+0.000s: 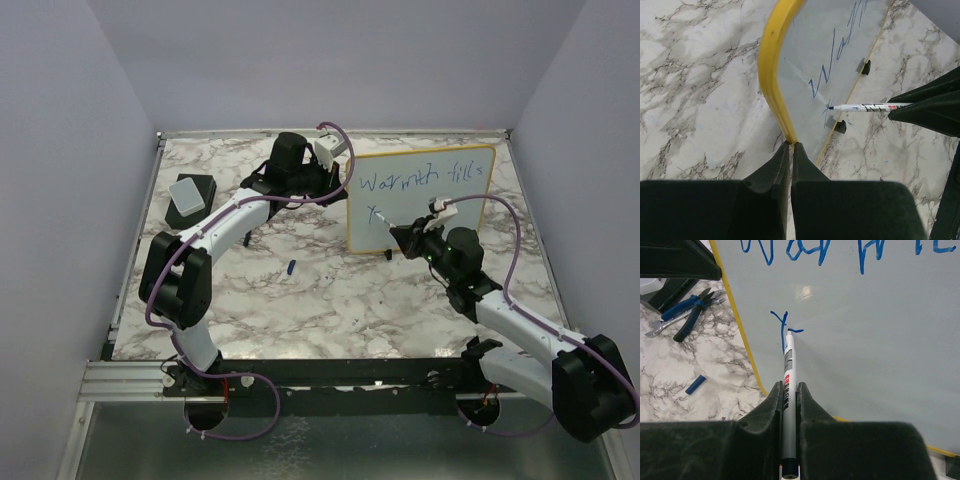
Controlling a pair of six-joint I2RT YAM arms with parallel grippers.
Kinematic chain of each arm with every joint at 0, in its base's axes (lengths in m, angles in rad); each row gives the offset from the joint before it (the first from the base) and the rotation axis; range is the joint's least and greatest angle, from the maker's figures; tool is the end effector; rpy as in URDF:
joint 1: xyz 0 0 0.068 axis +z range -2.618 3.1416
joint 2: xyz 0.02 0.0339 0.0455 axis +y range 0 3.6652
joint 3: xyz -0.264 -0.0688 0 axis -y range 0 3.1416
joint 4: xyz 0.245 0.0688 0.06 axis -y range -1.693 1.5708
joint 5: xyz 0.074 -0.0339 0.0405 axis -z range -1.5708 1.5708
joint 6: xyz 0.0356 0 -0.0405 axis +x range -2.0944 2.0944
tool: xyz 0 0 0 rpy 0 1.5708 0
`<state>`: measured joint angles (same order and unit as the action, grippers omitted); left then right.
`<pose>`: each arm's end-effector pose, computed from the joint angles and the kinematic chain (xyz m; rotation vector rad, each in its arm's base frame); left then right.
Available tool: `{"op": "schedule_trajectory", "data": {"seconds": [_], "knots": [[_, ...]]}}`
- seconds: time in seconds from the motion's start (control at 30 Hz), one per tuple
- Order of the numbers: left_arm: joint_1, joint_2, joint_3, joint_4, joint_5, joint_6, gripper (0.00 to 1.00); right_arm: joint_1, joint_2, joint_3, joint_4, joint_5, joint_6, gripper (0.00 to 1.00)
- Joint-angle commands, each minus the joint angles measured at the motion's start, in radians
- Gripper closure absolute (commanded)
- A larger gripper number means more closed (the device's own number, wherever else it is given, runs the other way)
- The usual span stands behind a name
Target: Write a sentence on the whiteboard
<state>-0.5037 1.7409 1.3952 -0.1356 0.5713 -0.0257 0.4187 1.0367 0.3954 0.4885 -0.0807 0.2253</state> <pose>0.3477 -0.2136 0.2990 0.8437 1.9145 -0.9104 0.2053 0.0945 0.2256 -0.2297 1.7388 0.5429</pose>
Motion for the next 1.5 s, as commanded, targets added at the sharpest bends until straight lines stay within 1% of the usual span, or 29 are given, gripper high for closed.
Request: {"op": "schedule_trajectory", "data": {"seconds": [0.0,0.27,0.63,0.77,0.9,1.1,1.47], "knots": [[-0.006,0.008,0.019,-0.016,0.014,0.013,1.0,-0.004,0.009,0.014,0.006,0.001,-0.021,0.99],[-0.006,0.006,0.019,-0.016,0.015,0.013,1.0,-0.004,-0.047,-0.027,-0.056,0.048,-0.003,0.99],[-0.006,0.005,0.019,-0.015,0.016,0.012,1.0,-0.003,-0.069,-0.031,-0.069,0.076,-0.005,0.99],[-0.006,0.006,0.019,-0.016,0.017,0.012,1.0,-0.004,-0.04,-0.015,-0.072,0.06,-0.013,0.99],[-0.006,0.005,0.019,-0.016,0.015,0.013,1.0,-0.003,-0.055,-0.016,-0.062,0.04,-0.011,0.99],[-0.006,0.005,0.021,-0.016,0.018,0.012,1.0,-0.003,-0.064,0.006,-0.063,0.064,-0.018,0.99],[-0.006,0.002,0.019,-0.015,0.018,0.012,1.0,-0.004,-0.008,0.028,-0.014,0.044,-0.02,0.99]]}}
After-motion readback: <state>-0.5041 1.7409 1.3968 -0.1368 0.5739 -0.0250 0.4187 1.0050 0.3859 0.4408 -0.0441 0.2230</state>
